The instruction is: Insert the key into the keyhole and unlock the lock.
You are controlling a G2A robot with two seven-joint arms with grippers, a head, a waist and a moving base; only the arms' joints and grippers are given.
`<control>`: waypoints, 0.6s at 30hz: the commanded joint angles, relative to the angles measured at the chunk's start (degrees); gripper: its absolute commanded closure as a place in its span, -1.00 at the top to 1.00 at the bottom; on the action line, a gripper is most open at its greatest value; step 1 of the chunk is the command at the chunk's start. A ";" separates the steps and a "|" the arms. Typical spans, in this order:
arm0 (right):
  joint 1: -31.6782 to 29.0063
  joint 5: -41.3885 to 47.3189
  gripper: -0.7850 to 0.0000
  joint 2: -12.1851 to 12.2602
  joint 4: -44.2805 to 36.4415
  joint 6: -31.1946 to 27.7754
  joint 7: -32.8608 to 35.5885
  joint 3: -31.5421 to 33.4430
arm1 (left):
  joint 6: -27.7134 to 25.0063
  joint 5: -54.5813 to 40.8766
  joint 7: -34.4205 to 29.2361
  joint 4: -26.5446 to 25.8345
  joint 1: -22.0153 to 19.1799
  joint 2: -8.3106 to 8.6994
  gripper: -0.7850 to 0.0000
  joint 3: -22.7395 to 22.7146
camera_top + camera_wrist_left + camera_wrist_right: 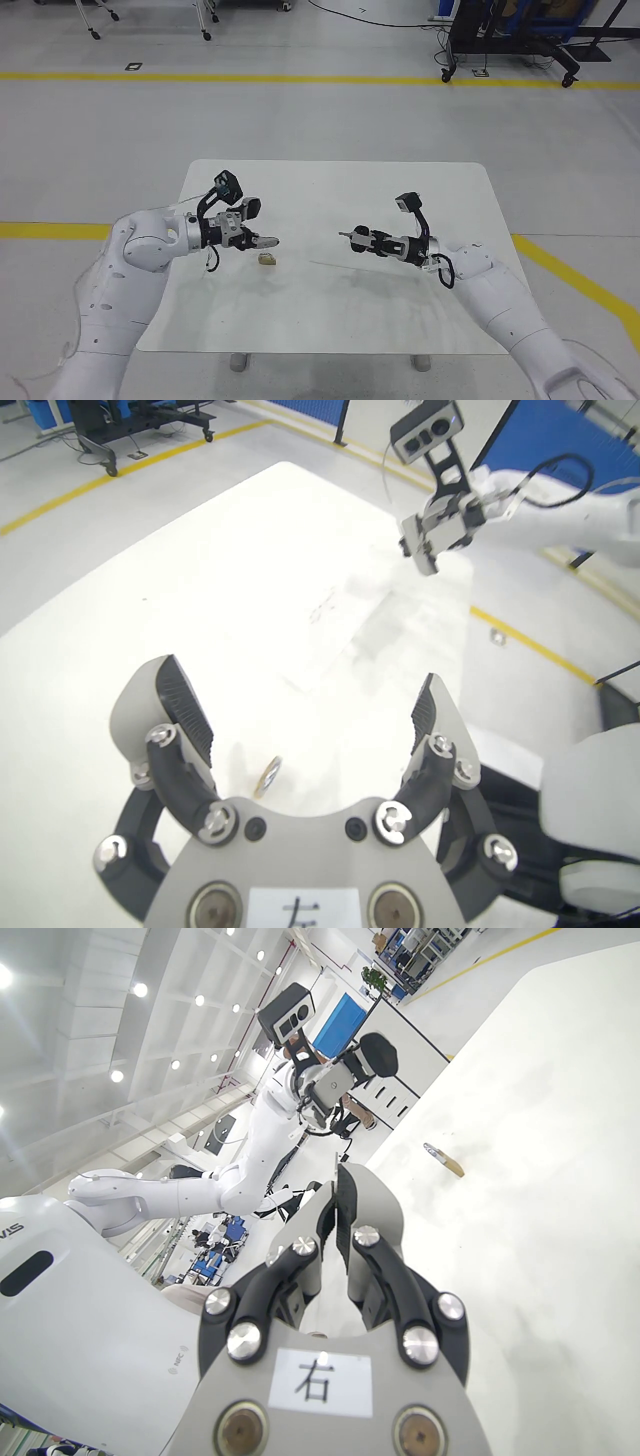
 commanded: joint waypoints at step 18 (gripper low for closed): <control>0.00 0.00 -1.00 0.00 0.00 0.00 0.00 0.00 | -0.03 23.44 2.71 -5.83 -1.17 2.80 1.00 12.18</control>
